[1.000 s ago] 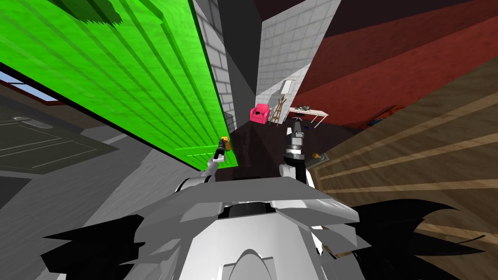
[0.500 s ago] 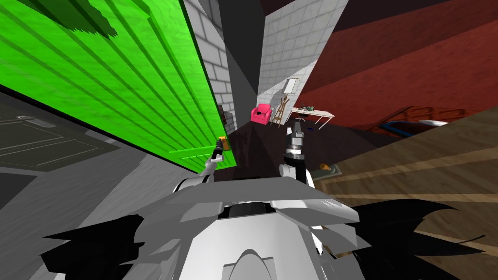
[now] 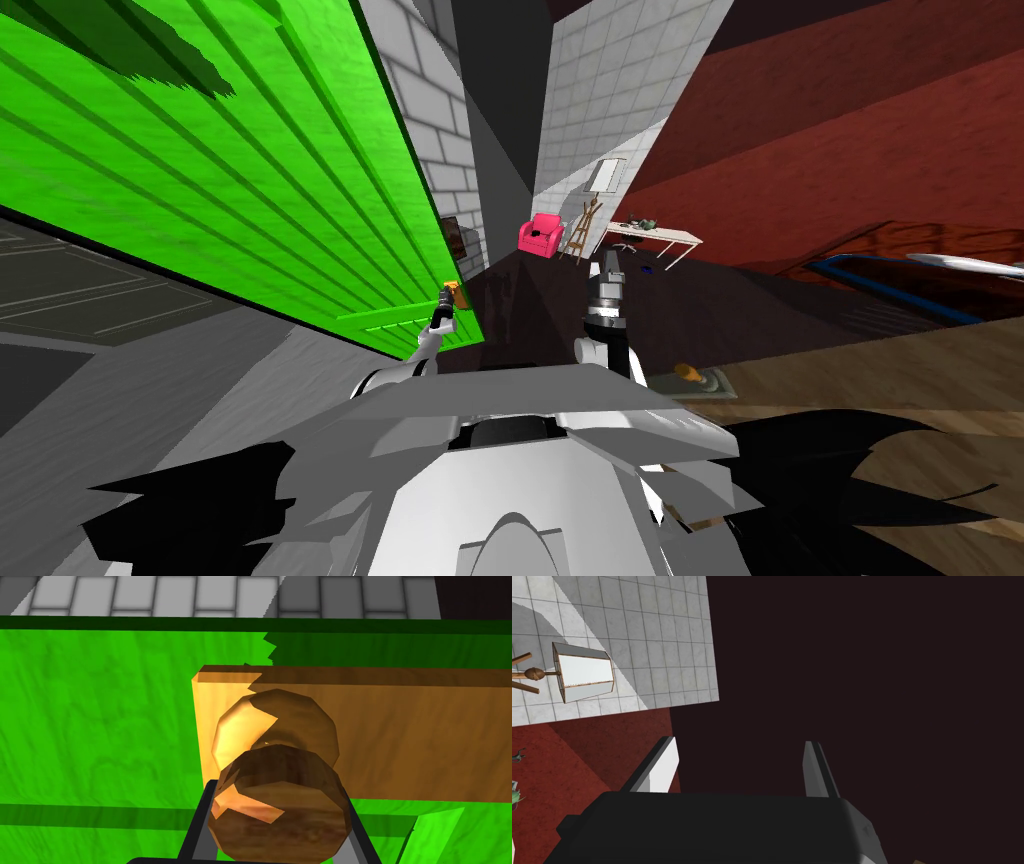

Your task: Push the door open

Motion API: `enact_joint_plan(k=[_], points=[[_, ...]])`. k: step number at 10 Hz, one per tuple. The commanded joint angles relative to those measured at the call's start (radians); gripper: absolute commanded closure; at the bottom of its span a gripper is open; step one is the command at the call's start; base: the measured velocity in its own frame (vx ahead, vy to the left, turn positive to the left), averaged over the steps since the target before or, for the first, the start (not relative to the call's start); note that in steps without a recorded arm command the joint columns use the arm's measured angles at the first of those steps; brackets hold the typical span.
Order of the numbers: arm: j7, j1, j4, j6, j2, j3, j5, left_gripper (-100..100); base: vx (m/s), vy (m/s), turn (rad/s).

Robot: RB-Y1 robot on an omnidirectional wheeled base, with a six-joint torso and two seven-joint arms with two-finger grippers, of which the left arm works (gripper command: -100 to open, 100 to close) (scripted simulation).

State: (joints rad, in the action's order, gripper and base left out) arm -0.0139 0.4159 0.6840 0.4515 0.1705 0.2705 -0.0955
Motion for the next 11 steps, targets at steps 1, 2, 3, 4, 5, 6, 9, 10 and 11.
enact_joint_plan(k=[1, 2, 3, 4, 5, 6, 9, 10, 11], points=[[-0.005, 0.005, -0.008, 0.004, 0.006, 0.013, -0.004, 100, 0.183, -0.052, 0.053], [-0.008, 0.004, -0.009, 0.004, 0.009, 0.022, -0.007, 100, 0.178, -0.062, 0.044], [-0.011, 0.003, -0.010, 0.005, 0.012, 0.031, -0.010, 100, 0.198, -0.091, 0.064], [-0.014, 0.002, -0.011, 0.005, 0.016, 0.040, -0.014, 100, 0.209, -0.088, 0.068], [-0.018, 0.001, -0.012, 0.006, 0.020, 0.050, -0.017, 100, 0.201, -0.076, 0.053], [-0.021, 0.000, -0.013, 0.006, 0.024, 0.060, -0.020, 100, 0.168, -0.073, 0.056], [-0.030, -0.003, -0.016, 0.007, 0.034, 0.087, -0.030, 100, 0.201, -0.069, 0.054], [-0.032, -0.004, -0.017, 0.007, 0.037, 0.094, -0.032, 100, 0.159, -0.083, 0.052], [-0.035, -0.005, -0.018, 0.008, 0.040, 0.102, -0.035, 100, 0.150, -0.071, 0.053]])
